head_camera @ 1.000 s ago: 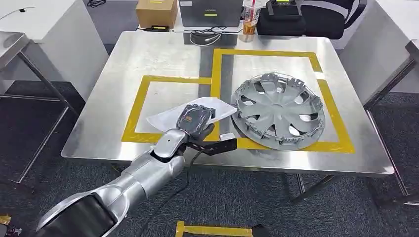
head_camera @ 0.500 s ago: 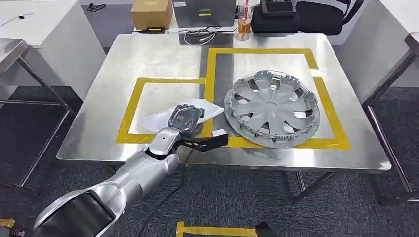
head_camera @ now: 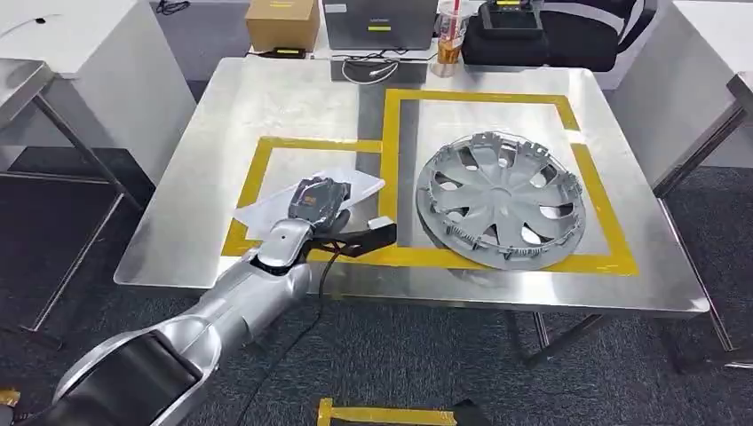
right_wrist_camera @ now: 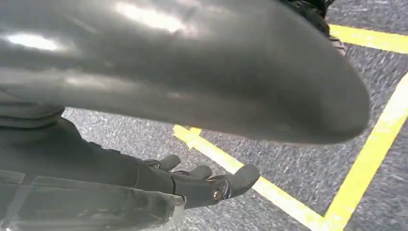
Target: Take the parts from the cabinet and place them on the table.
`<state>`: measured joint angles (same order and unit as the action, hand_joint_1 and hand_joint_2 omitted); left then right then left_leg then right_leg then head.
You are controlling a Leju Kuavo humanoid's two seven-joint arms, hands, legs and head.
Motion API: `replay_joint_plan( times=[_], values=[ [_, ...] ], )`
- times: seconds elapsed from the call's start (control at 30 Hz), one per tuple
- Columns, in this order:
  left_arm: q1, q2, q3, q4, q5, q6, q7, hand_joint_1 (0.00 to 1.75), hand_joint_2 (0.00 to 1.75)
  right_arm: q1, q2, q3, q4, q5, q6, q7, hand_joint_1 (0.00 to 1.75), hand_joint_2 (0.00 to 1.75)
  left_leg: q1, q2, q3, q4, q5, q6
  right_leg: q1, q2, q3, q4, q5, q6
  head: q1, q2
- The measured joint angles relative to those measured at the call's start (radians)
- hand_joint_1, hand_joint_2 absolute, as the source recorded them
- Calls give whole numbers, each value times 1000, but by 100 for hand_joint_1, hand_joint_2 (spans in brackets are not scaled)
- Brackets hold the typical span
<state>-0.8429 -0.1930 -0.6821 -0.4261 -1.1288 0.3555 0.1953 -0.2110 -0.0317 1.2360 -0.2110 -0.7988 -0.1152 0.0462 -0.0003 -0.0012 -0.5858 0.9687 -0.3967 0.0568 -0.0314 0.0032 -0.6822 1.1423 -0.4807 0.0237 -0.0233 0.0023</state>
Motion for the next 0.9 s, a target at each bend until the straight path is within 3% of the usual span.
replay_joint_plan(
  times=[0.07,0.1,0.13,0.2,0.23,0.27,0.3,0.37,0.4,0.43,0.47,0.5,0.57,0.6,0.63,0.67,0.73,0.77,0.8,0.9],
  values=[
    [2,-2,6,6,5,0,-10,175,175,3,-1,-3,0,2,0,0,0,0,-4,0,-1,1,-1,1,0,0,-79,158,-49,0,-1,0],
    [3,-2,10,9,6,0,-12,175,175,4,-1,-5,0,5,0,0,0,0,-6,-1,-1,1,-1,0,0,0,-96,183,-49,5,0,0],
    [3,-3,12,12,7,0,-14,175,175,5,-2,-8,0,7,0,-1,0,0,-6,-1,-1,2,-1,0,-1,-1,-87,156,-32,13,-2,0],
    [-2,-6,16,15,6,0,-17,175,175,5,-5,-14,0,8,0,-2,0,0,-5,-3,-2,10,-6,-5,-2,-3,-3,-16,37,30,0,0],
    [-7,-8,16,16,6,-1,-18,175,175,4,-7,-14,0,9,0,-4,0,0,-6,-5,-4,19,-11,-11,-3,-5,42,-103,64,33,0,0],
    [-13,-11,16,17,6,-1,-18,175,175,3,-8,-15,0,11,0,-5,0,0,-17,-6,-15,35,-21,-19,1,-7,65,-140,69,22,1,0],
    [-16,-11,17,19,6,0,-18,0,175,3,-7,-15,0,13,0,-5,0,0,-17,-5,-18,38,-24,-21,-1,-5,59,-136,73,10,-3,0],
    [-19,-11,24,21,6,1,-18,0,175,5,-5,-17,0,18,0,-8,0,0,-14,-4,-18,38,-25,-23,4,-3,57,-134,73,0,-3,0],
    [-21,-11,27,23,5,2,-18,0,175,5,-5,-19,0,19,0,-8,0,0,-12,-2,-19,41,-28,-26,-3,-2,58,-136,75,-6,-3,0],
    [-22,-11,30,24,2,4,-18,0,175,5,-5,-22,0,20,0,-9,0,0,-10,-2,-22,52,-37,-32,-6,-1,59,-137,77,-9,-3,0],
    [-26,-10,33,25,2,7,-18,0,175,5,-6,-24,0,21,0,-10,0,0,-8,-1,-39,91,-68,-41,-6,-1,59,-137,76,-14,-9,0],
    [-29,-10,35,27,3,4,-18,0,0,5,-6,-25,0,24,0,-10,0,0,-3,-1,-69,159,-107,-48,-6,-1,59,-137,77,-17,-9,0],
    [-27,-10,40,35,4,-8,-19,0,0,8,-5,-29,0,27,0,-10,0,0,3,-1,-147,323,-174,-57,-6,-1,58,-137,76,-17,-9,0],
    [-26,-9,40,39,6,-10,-20,0,0,10,-6,-30,0,28,1,-10,0,0,5,-1,-168,362,-179,-58,-6,-1,58,-136,76,-17,-9,0],
    [-26,-8,41,42,8,-10,-21,0,0,12,-6,-31,0,29,1,-10,0,0,7,-1,-164,350,-161,-57,-6,0,58,-136,76,-17,-10,0],
    [-28,-6,42,44,8,-10,-22,0,0,14,-6,-32,0,29,1,-11,0,0,7,-1,-138,291,-123,-54,-6,1,59,-136,76,-17,-10,0],
    [-31,-6,43,45,8,-10,-26,0,0,15,-6,-38,0,31,1,-12,0,0,6,-1,-46,106,-38,-42,-5,2,61,-137,76,-16,-10,0],
    [-34,-6,45,45,9,-9,-29,0,0,15,-5,-39,0,32,1,-15,0,0,3,-1,-16,44,-33,-34,-4,2,61,-137,77,-15,-9,0],
    [-35,-6,47,47,11,-6,-33,0,0,15,-5,-39,0,34,3,-18,0,0,-2,-1,-16,44,-33,-34,3,3,59,-138,78,-10,-8,0],
    [-34,-4,53,49,17,-3,-42,0,0,20,-6,-40,0,36,8,-21,0,0,-8,-1,-19,41,-30,-24,-2,2,61,-146,84,10,-10,0]
  ],
)
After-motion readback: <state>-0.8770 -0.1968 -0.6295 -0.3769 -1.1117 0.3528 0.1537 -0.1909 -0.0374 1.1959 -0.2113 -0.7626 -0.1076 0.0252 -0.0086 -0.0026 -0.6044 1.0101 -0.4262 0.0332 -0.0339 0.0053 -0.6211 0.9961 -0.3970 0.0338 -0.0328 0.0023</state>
